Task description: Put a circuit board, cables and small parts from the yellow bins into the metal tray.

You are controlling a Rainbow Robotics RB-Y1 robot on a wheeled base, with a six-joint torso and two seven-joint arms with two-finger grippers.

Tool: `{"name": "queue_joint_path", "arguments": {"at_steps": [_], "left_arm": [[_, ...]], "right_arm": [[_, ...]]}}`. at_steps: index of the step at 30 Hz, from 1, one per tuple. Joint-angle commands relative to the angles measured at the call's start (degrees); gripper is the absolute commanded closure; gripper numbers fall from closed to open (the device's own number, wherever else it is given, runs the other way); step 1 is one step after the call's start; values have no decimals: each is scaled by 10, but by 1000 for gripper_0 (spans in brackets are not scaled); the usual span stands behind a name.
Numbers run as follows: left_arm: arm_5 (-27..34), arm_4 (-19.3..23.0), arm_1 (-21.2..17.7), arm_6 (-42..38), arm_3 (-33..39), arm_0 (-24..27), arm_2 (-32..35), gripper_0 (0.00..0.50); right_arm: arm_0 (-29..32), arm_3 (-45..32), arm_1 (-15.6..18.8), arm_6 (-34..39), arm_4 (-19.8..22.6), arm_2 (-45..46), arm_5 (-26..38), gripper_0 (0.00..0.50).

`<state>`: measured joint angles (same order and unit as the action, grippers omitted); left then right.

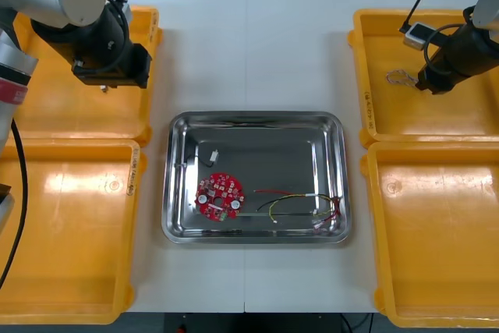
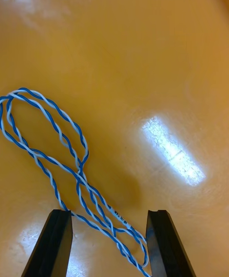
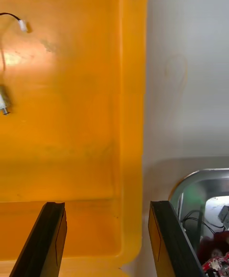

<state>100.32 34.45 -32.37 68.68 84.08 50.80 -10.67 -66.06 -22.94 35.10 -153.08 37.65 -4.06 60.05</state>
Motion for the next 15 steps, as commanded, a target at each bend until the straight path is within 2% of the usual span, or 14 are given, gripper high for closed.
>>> {"name": "queue_joint_path", "arguments": {"at_steps": [1,15], "left_arm": [[-6,-14,-28,45,-34,45,35,0],[-65,-61,-29,122,-146,65,65,0]], "right_arm": [[5,-9,-1,-19,9,-9,-6,53],[31,-9,-1,-19,48,-9,-24,51]]}}
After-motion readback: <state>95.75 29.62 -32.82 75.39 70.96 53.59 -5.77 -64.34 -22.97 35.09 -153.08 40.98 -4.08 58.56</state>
